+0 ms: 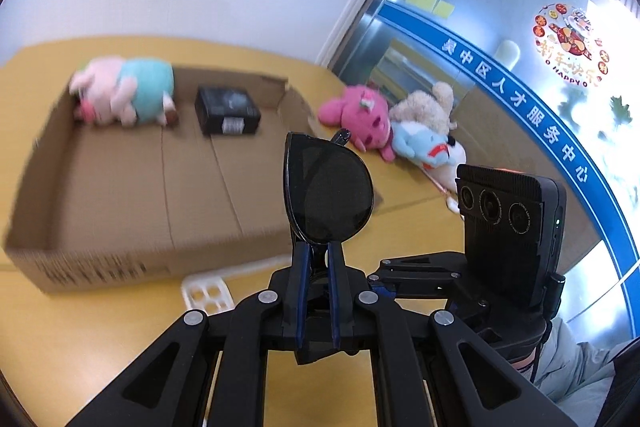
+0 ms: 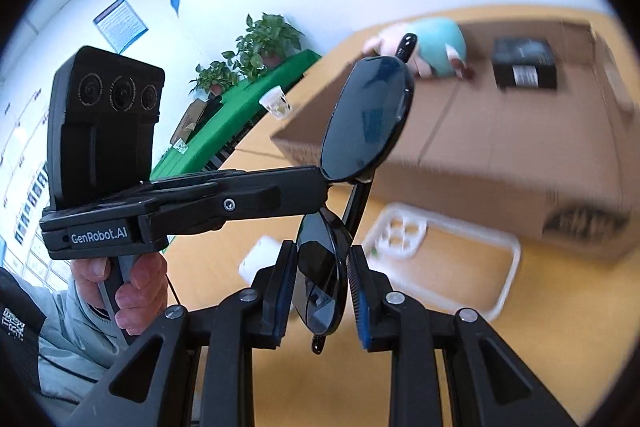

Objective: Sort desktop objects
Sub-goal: 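Carry the sunglasses with the right gripper over the cardboard box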

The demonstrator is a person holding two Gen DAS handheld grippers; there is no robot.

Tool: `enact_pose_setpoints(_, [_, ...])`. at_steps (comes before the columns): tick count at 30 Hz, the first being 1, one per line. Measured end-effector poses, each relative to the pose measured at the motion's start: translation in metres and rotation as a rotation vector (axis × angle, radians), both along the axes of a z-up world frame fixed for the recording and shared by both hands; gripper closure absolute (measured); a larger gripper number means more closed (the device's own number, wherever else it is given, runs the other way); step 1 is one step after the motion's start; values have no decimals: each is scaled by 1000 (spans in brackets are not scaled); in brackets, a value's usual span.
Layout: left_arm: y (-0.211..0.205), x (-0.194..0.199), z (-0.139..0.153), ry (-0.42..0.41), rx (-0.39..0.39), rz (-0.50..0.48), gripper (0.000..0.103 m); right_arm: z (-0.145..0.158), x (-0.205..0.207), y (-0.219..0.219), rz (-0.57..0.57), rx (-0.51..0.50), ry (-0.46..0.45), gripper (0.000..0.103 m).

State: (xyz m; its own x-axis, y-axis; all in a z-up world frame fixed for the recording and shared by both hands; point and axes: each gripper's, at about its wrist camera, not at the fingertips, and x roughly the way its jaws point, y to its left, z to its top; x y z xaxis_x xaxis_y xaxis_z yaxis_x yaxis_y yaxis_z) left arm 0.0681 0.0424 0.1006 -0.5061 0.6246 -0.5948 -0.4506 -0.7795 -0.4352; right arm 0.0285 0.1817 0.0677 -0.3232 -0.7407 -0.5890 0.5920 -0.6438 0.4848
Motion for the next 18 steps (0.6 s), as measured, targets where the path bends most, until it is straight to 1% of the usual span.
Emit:
enact_pose_setpoints(4, [-9, -17, 26, 67, -16, 21, 97, 26, -23, -11, 16, -6, 55, 78])
enact_pose_setpoints(6, [-14, -26, 36, 85, -16, 31, 97, 35, -36, -16, 19, -13, 69, 78])
enact_pose_setpoints(9, [-23, -38, 50, 123, -19, 49, 97, 52, -50, -25, 17, 3, 107, 78])
enact_pose_setpoints(13, [-36, -49, 68, 166, -22, 63, 97, 71, -67, -39, 24, 16, 153, 78])
enact_pose_setpoints(18, [-49, -59, 82, 200, -36, 87, 97, 86, -81, -52, 38, 14, 190, 78])
